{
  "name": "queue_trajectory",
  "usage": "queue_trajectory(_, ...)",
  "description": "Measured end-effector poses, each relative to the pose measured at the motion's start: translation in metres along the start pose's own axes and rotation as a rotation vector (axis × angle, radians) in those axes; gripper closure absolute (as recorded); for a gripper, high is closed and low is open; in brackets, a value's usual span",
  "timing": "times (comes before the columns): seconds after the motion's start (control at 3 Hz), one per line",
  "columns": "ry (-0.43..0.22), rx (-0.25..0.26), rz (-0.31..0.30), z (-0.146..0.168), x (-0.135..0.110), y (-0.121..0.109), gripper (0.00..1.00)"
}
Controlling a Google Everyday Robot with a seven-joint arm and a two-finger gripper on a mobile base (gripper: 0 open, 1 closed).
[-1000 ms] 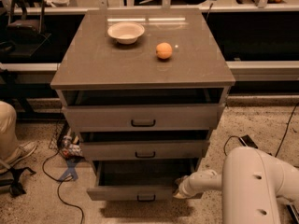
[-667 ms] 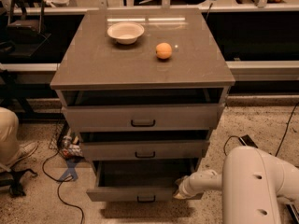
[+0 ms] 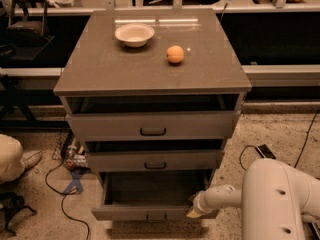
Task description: Open bottom drawer
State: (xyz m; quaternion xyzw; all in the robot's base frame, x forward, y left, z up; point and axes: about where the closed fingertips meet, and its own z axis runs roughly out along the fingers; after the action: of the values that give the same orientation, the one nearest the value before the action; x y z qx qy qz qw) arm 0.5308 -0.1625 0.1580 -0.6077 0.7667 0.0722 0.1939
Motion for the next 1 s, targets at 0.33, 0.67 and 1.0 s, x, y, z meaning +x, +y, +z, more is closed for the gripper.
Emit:
queue_trajectory(0.33,-0.001,-0.003,0.0,0.0012,-0.0003,0.0016,0.58)
queue_trajectory(0.67,-0.001,-0.005,0.0,0.0024,-0.0006,0.0031,0.35)
queue_trajectory(1.0,-0.002,-0.009,0.0,0.0039,-0.001,0.0051,0.04)
